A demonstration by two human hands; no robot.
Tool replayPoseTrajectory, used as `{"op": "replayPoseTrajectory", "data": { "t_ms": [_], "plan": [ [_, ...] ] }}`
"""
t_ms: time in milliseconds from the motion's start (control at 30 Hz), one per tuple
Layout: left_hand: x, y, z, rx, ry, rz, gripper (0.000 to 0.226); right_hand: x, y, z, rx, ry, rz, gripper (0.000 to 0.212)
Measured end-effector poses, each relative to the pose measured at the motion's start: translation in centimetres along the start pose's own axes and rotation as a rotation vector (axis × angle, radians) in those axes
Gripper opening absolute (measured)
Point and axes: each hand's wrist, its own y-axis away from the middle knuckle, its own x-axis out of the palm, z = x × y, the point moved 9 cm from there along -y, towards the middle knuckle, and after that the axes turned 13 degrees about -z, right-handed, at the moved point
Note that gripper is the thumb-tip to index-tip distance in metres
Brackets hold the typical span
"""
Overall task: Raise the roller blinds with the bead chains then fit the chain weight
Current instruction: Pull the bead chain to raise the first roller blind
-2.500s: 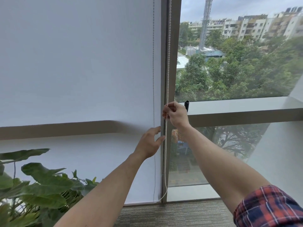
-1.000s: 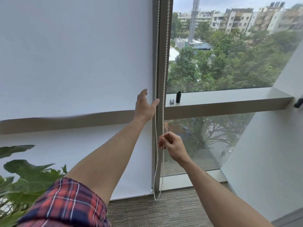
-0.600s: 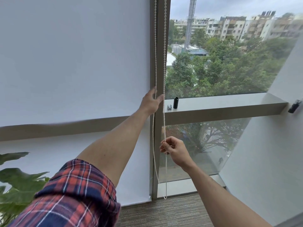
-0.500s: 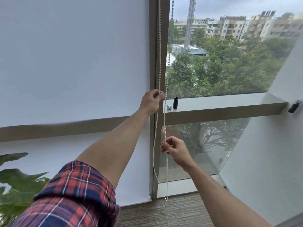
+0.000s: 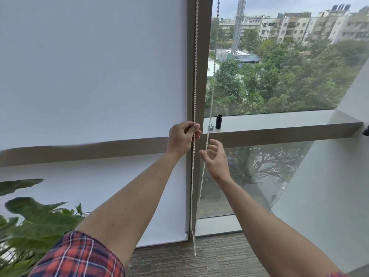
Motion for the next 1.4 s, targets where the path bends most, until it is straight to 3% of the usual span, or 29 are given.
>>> {"op": "replayPoseTrajectory", "data": {
  "t_ms": [100, 267, 600, 933, 1100, 1200, 1333, 1400],
  "plan": [
    [-0.3, 0.7, -0.2, -0.002, 0.014, 0.003, 0.011, -0.1, -0.4, 2.0, -0.081, -0.051, -0.059, 0.05],
    [-0.7, 1.5, -0.4, -0.003, 0.015, -0.007, 0.01, 1.0, -0.4, 5.3, -0.124, -0.271, -0.01, 0.013],
    [-0.5, 5.5, 0.3, -0.009, 0.062, 0.025, 0.023, 2.0, -1.6, 17.8, -0.27, -0.505, 0.141, 0.027],
    [-0.7, 7.1, 0.1, 0.097, -0.112, 0.027, 0.051, 1.7, 1.0, 15.8, -0.353, -0.352, -0.033, 0.034],
    [-0.6, 9.1, 2.4, 0.046, -0.126, 0.088, 0.058, 1.8, 2.4, 12.1, -0.307, -0.293, -0.005, 0.034],
    [-0.4, 9.8, 3.2, 0.004, -0.14, 0.189, 0.049, 1.6, 2.9, 11.2, -0.297, -0.263, -0.002, 0.035],
    [-0.4, 9.8, 3.8, -0.071, -0.219, 0.425, 0.012, 0.9, 3.5, 11.0, -0.299, -0.264, -0.001, 0.034],
    [-1.0, 9.1, 3.4, -0.139, -0.139, 0.438, 0.021, 0.5, 3.8, 11.1, -0.322, -0.254, -0.018, 0.034]
  ]
}}
